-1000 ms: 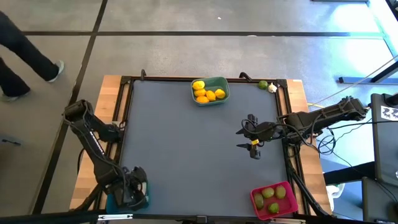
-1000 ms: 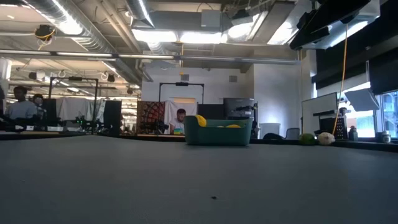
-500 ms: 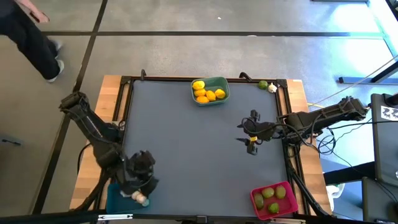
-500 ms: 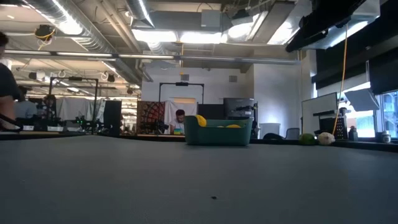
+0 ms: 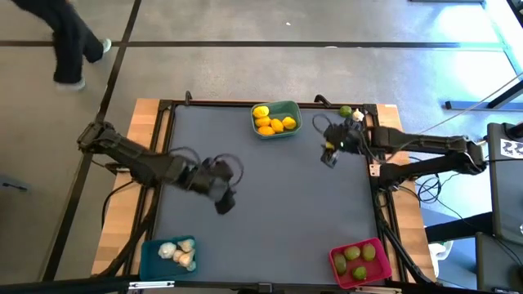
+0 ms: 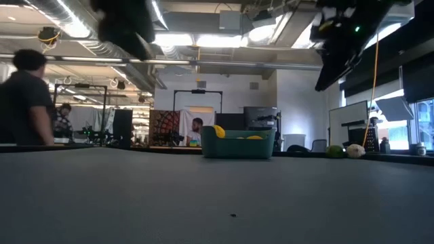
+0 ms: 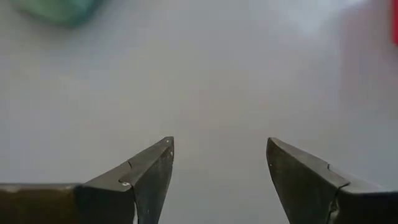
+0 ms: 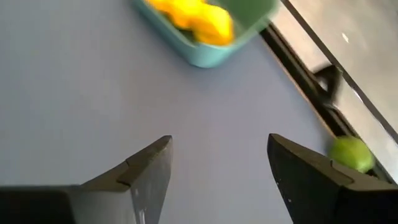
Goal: Sort produce into baskets
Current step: Put the green lime into the pink bin
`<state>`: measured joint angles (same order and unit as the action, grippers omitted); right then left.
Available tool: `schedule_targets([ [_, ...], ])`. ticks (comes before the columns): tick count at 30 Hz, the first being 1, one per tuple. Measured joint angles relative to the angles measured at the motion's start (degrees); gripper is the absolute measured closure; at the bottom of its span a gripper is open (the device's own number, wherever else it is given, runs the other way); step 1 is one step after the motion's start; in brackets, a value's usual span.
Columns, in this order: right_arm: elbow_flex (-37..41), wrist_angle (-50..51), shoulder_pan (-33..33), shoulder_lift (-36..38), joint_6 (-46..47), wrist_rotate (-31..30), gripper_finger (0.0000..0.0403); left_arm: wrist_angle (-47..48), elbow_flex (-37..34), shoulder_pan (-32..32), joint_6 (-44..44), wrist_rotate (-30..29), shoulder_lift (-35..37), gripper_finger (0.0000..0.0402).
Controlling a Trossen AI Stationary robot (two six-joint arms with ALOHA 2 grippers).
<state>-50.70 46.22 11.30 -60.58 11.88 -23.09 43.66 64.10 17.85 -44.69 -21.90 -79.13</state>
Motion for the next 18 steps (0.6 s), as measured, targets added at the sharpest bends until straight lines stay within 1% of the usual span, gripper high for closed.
schedule_targets([
  [5, 0.0, 0.1, 12.3, -2.5, -5.8, 2.8, 0.0141, -3.3, 0.0, -11.6, 14.7, 4.4, 0.0, 0.0151],
  [8, 0.0, -0.5, 18.4, -4.7, -9.1, 2.7, 0.0141, -6.4, 0.0, -16.6, 21.8, 5.3, 0.0, 0.0151],
  [12, 0.0, -4.8, 25.3, -8.2, -12.1, 2.8, 0.0141, -10.3, 0.0, -21.6, 30.7, 5.4, 0.0, 0.0151],
  [18, 0.0, -11.0, 33.6, -14.6, -14.7, 3.2, 0.0141, -13.8, 0.0, -26.2, 42.5, 5.3, 0.0, 0.015],
])
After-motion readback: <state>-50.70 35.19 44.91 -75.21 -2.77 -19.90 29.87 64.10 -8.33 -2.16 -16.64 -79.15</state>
